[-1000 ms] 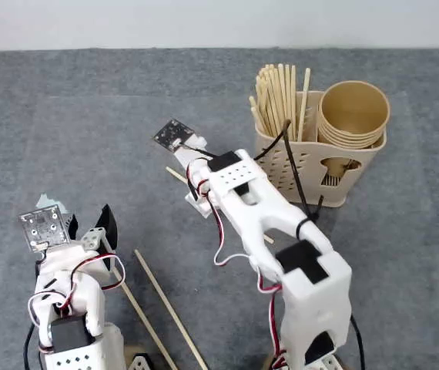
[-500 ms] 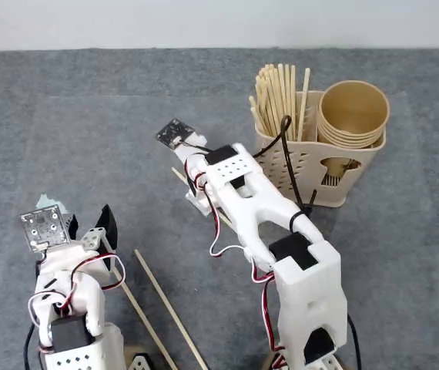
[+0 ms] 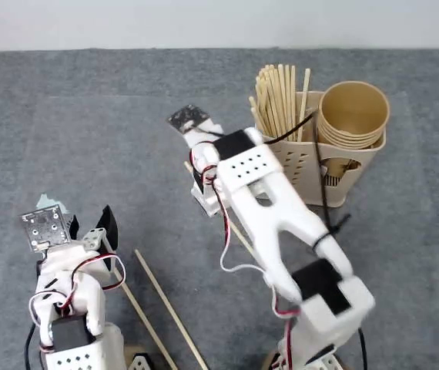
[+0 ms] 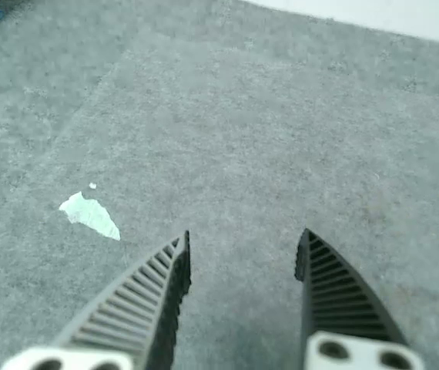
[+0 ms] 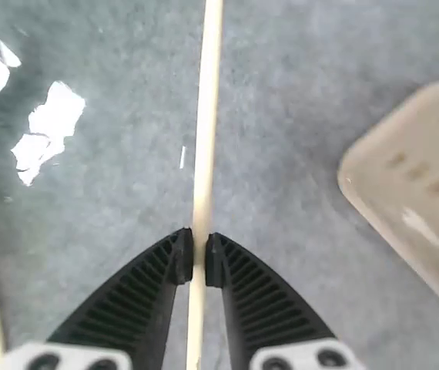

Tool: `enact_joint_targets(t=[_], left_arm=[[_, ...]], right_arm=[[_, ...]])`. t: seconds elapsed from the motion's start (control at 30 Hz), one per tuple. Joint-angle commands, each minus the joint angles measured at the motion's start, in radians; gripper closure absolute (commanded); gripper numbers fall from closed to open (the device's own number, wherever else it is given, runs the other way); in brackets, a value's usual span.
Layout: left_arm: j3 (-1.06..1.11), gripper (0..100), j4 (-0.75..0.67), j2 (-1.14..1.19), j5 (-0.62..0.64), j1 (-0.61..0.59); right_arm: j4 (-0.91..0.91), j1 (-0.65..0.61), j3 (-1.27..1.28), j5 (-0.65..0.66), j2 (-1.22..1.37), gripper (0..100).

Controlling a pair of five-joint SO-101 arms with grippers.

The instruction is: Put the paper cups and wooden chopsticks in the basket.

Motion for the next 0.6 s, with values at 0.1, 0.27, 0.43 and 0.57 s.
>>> enact_joint_targets(t=[0.1,0.27,0.43,0.57], left_arm=[[-0.007,78,-0.025,-0.018,-0.014,0.002],[-0.005,78,-0.023,-0.018,-0.014,0.002],[-0.005,78,-0.021,-0.018,-0.014,0.002],[-0.005,78,-0.021,-0.018,-0.014,0.002]], right_arm=[[0.053,-0.001,-0.032,-0.069,-0.283,99.1],[-0.010,0.015,-0.034,-0.080,-0.501,99.1],[-0.176,0.082,-0.034,-0.078,-0.676,99.1],[-0.321,0.170,-0.032,-0.078,-0.740,99.1]])
